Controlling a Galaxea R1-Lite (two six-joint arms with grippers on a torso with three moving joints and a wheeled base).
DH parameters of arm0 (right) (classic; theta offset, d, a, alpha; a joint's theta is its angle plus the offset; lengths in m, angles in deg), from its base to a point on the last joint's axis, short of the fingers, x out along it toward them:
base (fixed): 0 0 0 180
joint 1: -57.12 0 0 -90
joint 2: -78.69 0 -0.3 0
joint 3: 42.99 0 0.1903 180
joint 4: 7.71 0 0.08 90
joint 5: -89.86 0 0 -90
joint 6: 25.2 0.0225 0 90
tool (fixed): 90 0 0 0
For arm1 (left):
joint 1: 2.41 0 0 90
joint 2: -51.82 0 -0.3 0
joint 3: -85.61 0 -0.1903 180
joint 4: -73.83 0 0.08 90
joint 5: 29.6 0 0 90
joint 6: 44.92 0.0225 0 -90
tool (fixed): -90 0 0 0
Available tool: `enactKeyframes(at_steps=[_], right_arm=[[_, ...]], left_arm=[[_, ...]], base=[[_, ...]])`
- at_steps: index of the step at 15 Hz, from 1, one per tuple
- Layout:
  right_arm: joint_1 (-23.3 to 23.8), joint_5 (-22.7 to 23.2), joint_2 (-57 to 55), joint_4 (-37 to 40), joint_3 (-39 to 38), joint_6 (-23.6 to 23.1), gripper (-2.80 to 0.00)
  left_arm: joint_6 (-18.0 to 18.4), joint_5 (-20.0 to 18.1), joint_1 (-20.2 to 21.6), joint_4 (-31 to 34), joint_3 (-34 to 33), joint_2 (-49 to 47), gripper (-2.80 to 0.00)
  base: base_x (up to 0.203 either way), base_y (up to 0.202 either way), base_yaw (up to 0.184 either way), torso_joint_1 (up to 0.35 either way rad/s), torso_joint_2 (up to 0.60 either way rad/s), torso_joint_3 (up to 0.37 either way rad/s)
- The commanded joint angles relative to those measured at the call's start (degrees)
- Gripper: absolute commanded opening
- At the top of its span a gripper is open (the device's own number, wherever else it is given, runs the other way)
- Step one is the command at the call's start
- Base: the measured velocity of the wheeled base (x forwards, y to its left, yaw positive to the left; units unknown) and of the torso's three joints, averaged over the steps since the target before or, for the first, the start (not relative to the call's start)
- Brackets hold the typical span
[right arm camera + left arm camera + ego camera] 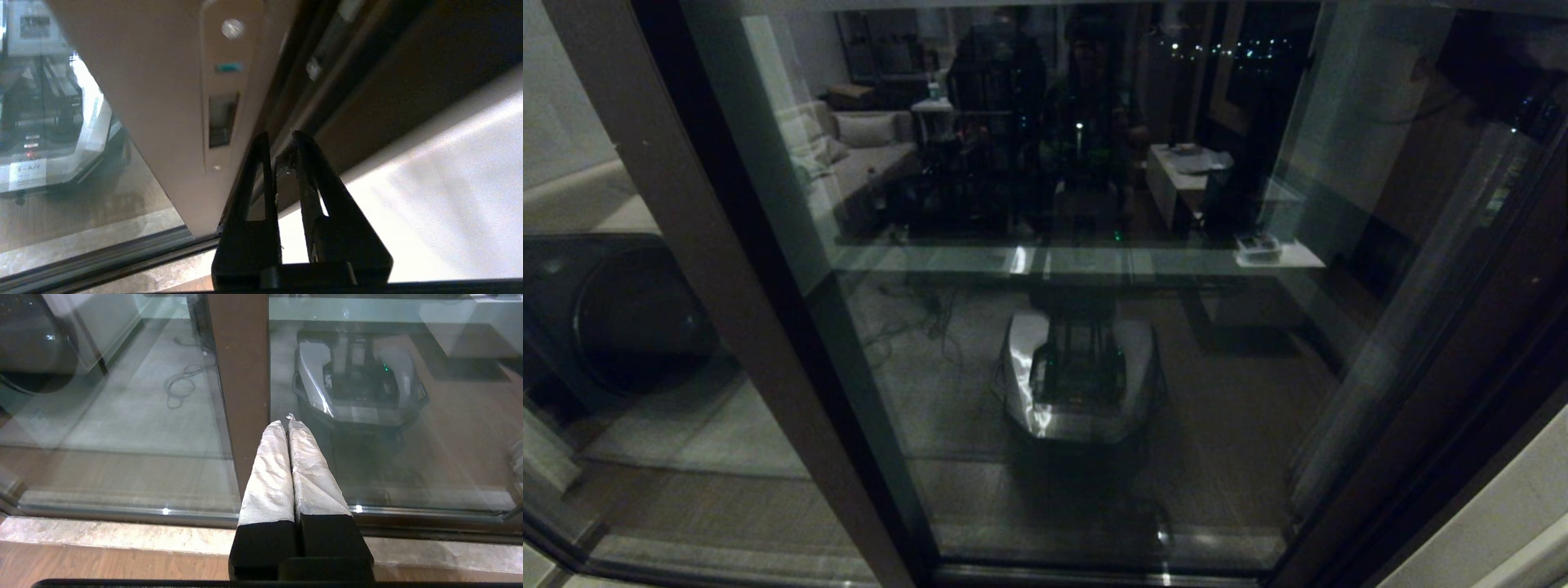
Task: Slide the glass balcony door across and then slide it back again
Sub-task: Open the slid door
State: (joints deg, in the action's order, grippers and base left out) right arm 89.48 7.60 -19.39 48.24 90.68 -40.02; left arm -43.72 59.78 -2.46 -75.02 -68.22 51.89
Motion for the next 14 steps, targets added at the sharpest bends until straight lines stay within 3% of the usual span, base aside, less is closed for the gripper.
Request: enactKeyframes(at_steps=[1, 5, 14], right_arm=[[-0.28, -0.28, -3.45, -1.07, 1.14, -0.12, -2.80], [-0.28, -2.20, -6.42, -6.94, 1.23, -0.20, -2.80], [-1.97, -2.08, -7.38, -8.66, 1.23, 0.61, -2.80]], left_arm=[[0.02, 0.01, 0.00, 0.04, 0.01, 0.01, -2.80], [0.02, 0.01, -0.03, 0.04, 0.01, 0.01, -2.80], [0.02, 0.01, 0.05, 0.04, 0.01, 0.01, -2.80]], base=[[0.000, 0.000, 0.000, 0.000, 0.00, 0.000], [0.000, 0.000, 0.000, 0.000, 0.00, 0.000], [0.000, 0.000, 0.000, 0.000, 0.00, 0.000]])
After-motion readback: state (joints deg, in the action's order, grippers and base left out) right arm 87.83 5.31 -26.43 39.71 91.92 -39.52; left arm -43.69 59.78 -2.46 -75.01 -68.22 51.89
